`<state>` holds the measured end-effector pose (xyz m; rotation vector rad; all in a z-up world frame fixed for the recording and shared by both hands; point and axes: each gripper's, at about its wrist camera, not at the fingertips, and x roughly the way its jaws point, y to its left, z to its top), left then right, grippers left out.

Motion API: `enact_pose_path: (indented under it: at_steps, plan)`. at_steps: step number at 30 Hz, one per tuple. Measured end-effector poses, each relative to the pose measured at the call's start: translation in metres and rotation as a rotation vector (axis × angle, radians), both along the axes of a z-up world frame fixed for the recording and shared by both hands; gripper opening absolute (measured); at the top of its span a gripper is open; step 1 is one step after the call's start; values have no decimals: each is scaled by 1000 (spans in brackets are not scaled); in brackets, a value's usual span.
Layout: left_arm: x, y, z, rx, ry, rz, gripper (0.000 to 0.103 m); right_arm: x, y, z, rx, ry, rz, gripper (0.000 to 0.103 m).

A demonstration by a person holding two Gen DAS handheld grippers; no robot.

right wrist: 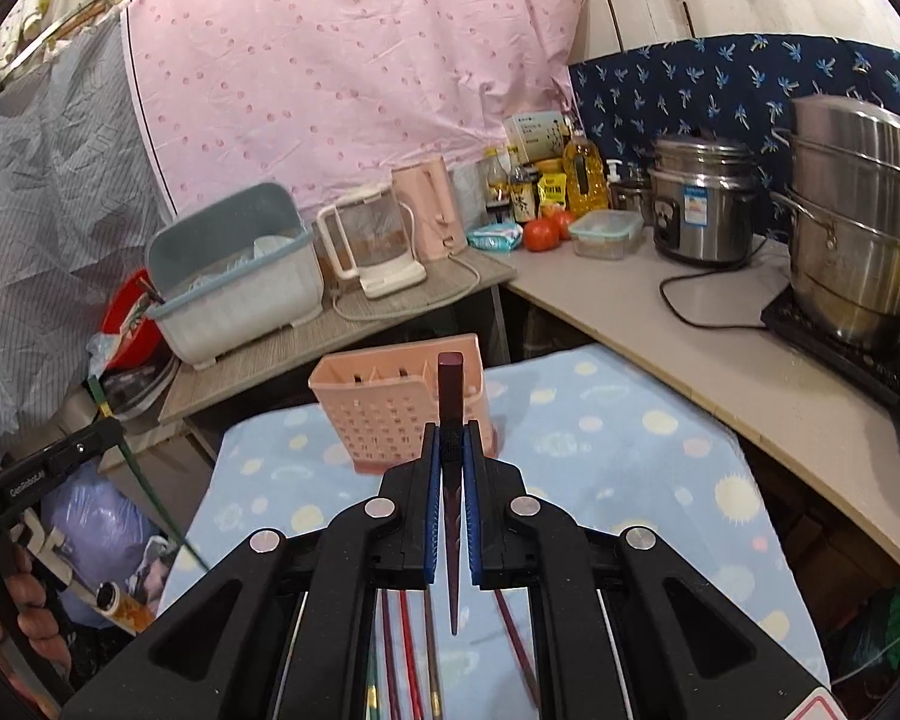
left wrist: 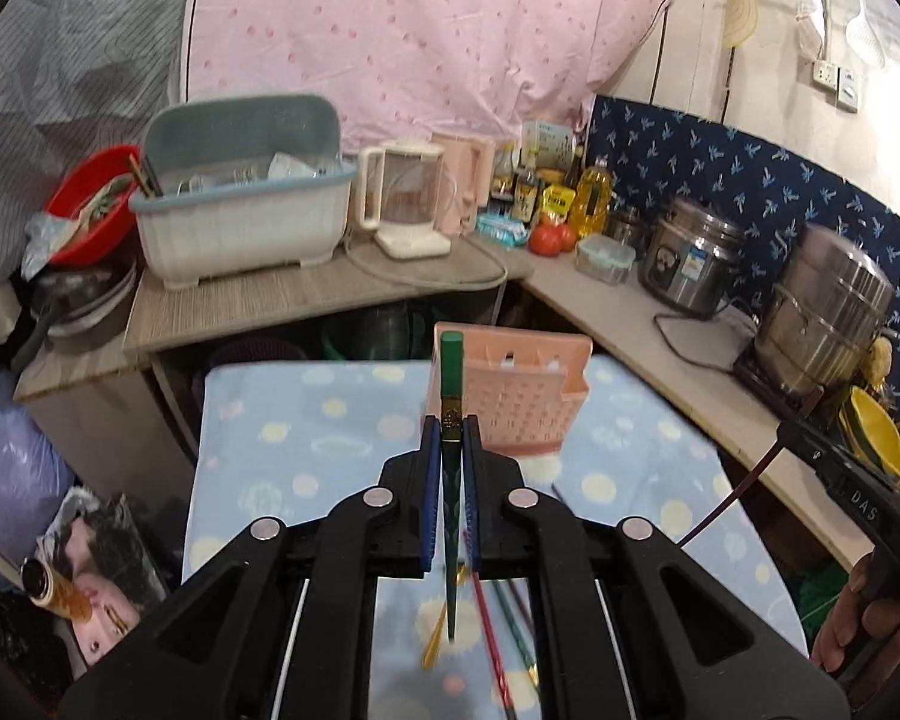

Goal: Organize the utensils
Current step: 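Lift both chopsticks and drop them into the pink holder with both tools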

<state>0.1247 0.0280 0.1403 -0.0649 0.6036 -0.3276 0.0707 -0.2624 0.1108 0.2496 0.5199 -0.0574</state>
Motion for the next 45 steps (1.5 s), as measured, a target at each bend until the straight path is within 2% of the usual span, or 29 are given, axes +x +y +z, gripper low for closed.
enact_pose_path:
  at_steps: [6,12,16,21,28,31,33,34,37,45]
  plan:
    - [40,-14,41,-31,-73,-2,7,44,-8,35,-12,-67,-17,7]
    - [80,-30,80,-50,-189,16,7,96,-14,60,13,-139,-25,7]
    - [112,-42,86,-58,-227,26,7,127,-14,69,-10,-188,-53,7]
    - [155,-53,63,-66,-190,28,7,163,-18,59,2,-208,-53,7]
    - [193,-56,10,-55,-104,41,7,207,-23,12,45,-104,-23,7]
    - [204,-57,-7,-43,-61,39,8,216,-21,-5,28,-62,-10,8]
    - [208,-55,-15,-44,-40,38,8,215,-19,-10,17,-61,-19,13]
    - [209,-55,-18,-38,-30,47,13,215,-19,-11,13,-58,-24,16]
    - [206,-52,-22,-40,-20,64,42,208,-19,-11,17,-59,-24,20]
    - [170,-46,-12,-20,-30,51,42,164,-10,-2,-1,-67,-12,22]
